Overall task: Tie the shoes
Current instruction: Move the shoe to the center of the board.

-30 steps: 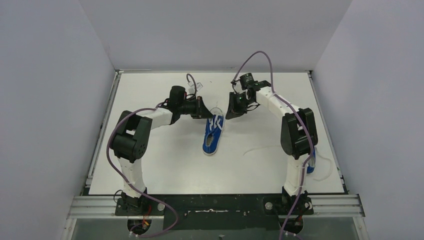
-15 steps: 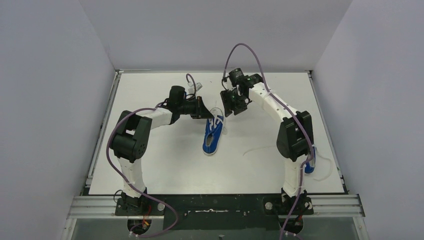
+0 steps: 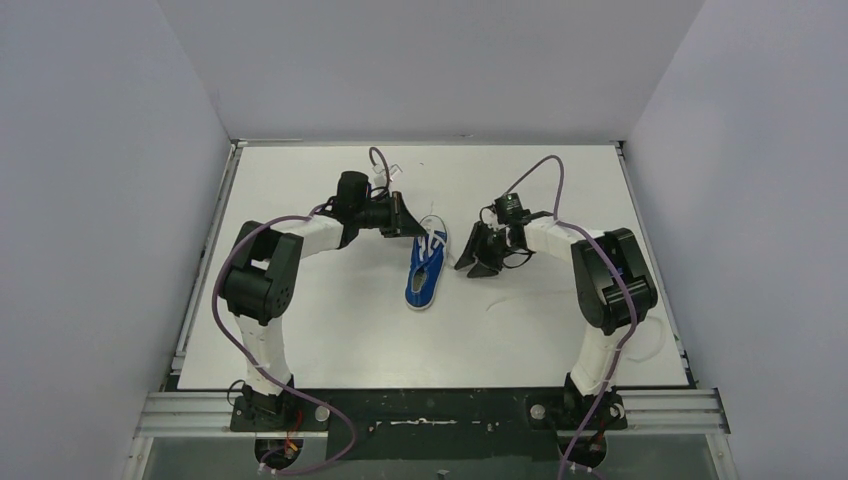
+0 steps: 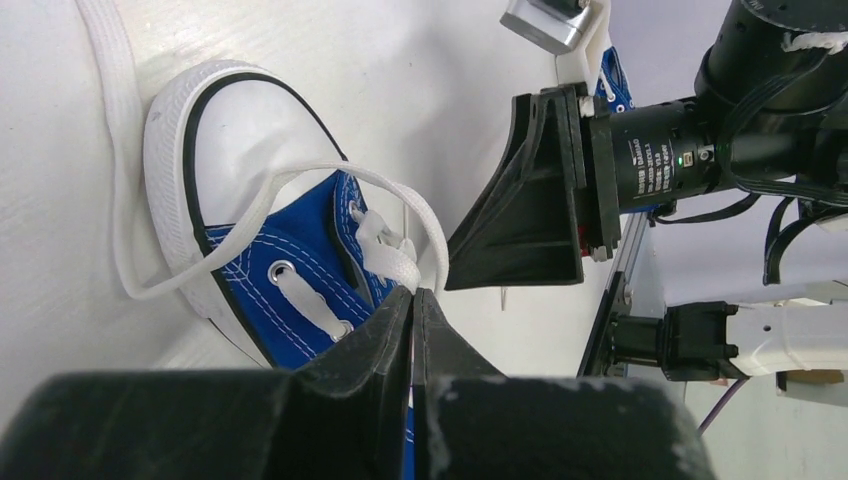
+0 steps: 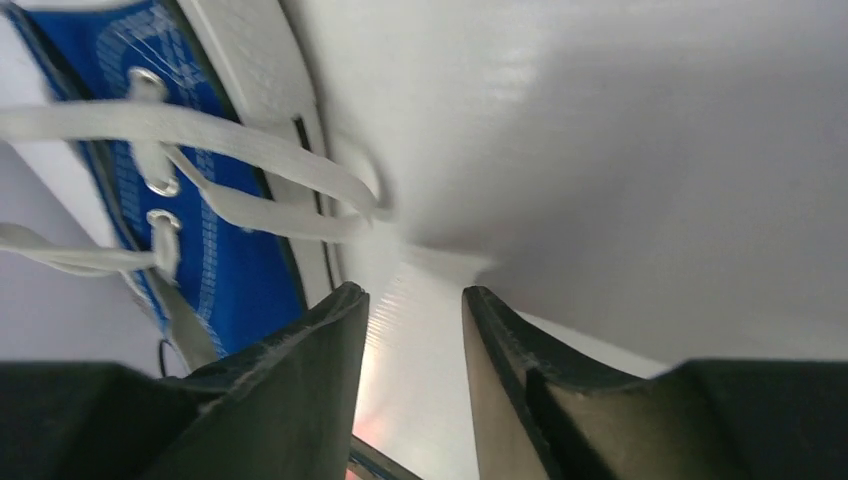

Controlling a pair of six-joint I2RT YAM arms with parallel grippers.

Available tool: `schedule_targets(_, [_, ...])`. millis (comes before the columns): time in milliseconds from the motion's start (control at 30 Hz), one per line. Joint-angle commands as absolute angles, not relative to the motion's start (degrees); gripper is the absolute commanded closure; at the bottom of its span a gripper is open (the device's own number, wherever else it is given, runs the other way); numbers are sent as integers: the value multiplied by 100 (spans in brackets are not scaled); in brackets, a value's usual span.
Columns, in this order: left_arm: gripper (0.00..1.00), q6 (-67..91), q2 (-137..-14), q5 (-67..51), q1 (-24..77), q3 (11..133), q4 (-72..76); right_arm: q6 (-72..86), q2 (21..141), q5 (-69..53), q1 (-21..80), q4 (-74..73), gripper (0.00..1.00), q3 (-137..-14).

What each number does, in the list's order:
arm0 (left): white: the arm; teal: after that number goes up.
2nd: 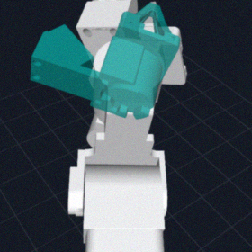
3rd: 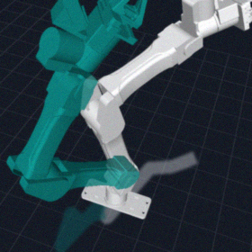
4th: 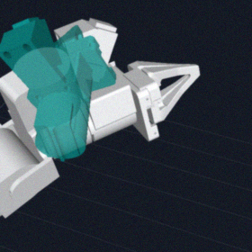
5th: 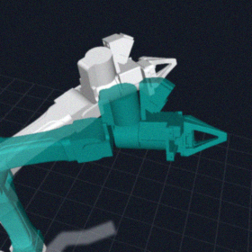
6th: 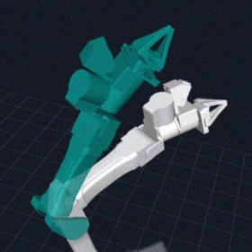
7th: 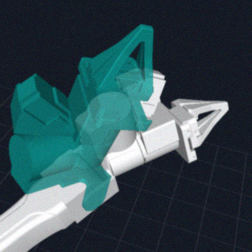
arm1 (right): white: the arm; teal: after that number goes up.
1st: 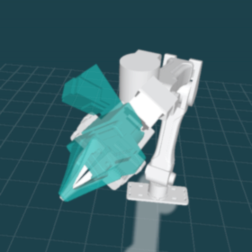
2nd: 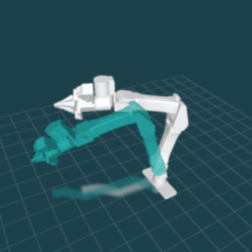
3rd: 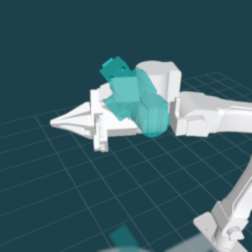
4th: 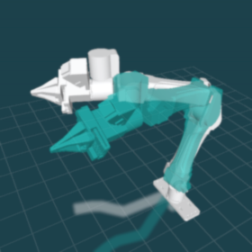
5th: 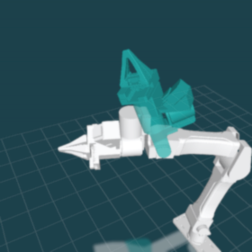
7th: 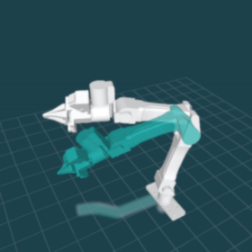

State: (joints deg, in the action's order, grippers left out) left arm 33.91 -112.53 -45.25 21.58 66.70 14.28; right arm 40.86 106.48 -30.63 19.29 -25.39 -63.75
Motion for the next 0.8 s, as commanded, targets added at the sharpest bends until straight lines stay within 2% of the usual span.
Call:
schedule_targets(0, [100, 3485, -11146, -4728, 2123, 6730, 1606, 5166, 10573, -3158, 1911, -918, 63, -6426])
schedule_targets(100, [100, 3429, -11102, -4729, 2118, 6714, 1512, 5310, 10686, -2938, 1908, -798, 68, -6348])
schedule_targets(200, [100, 3411, -11079, -4741, 2118, 6699, 1486, 5329, 10835, -2857, 1958, -824, 69, -6401])
schedule_targets(600, [100, 3368, -11066, -4752, 2103, 6691, 1425, 4938, 11171, -2312, 2345, -1774, 69, -6806])
schedule_targets(767, [100, 3402, -11089, -4767, 2074, 6706, 1440, 4553, 11160, -1748, 2570, -2628, 67, -7156])
